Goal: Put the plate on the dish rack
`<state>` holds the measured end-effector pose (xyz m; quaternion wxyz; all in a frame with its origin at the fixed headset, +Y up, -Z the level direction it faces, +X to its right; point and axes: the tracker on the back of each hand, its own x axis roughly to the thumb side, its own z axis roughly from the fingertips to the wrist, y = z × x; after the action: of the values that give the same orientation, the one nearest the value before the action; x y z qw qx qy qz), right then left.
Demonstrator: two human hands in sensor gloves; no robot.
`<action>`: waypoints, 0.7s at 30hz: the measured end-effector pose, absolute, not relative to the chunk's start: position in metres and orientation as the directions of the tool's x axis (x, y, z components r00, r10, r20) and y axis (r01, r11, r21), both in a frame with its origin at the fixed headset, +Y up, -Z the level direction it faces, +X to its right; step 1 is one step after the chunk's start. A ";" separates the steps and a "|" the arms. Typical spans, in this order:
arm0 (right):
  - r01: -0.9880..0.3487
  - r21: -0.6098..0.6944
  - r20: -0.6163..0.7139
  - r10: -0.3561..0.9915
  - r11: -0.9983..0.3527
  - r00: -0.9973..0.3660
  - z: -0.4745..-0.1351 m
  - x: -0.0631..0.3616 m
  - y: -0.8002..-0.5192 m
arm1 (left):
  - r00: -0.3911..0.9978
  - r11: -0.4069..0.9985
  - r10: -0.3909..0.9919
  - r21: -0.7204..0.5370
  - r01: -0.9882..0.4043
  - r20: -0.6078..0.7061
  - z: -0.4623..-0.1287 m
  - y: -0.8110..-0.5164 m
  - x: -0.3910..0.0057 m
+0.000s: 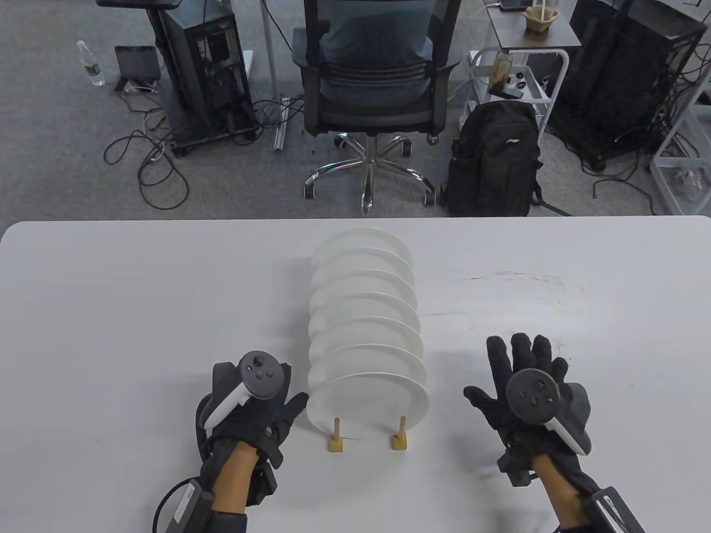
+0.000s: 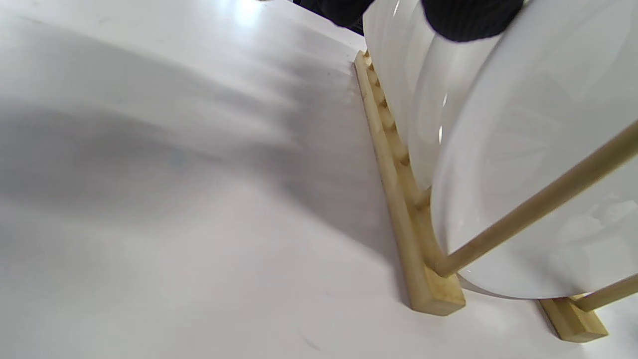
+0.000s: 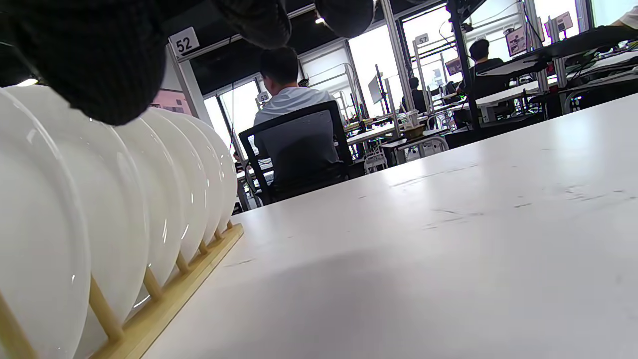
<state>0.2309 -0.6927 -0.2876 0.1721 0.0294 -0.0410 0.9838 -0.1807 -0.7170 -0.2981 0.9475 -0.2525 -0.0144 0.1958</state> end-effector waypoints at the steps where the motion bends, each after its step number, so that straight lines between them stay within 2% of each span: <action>1: -0.337 -0.057 0.071 0.333 -0.940 -0.940 -0.289 0.230 -0.694 | 0.923 0.795 0.378 -0.486 -0.363 -0.071 -0.298 -0.717 -0.181; 21: -0.386 0.146 0.027 0.394 -0.911 -0.919 -0.297 0.233 -0.713 | 0.919 0.784 0.386 -0.496 -0.372 -0.079 -0.299 -0.716 -0.181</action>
<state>0.2328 -0.7129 -0.2969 0.1996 0.0278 0.0689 0.9771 -0.1811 -0.7156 -0.2986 0.9445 -0.2598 -0.0134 0.2007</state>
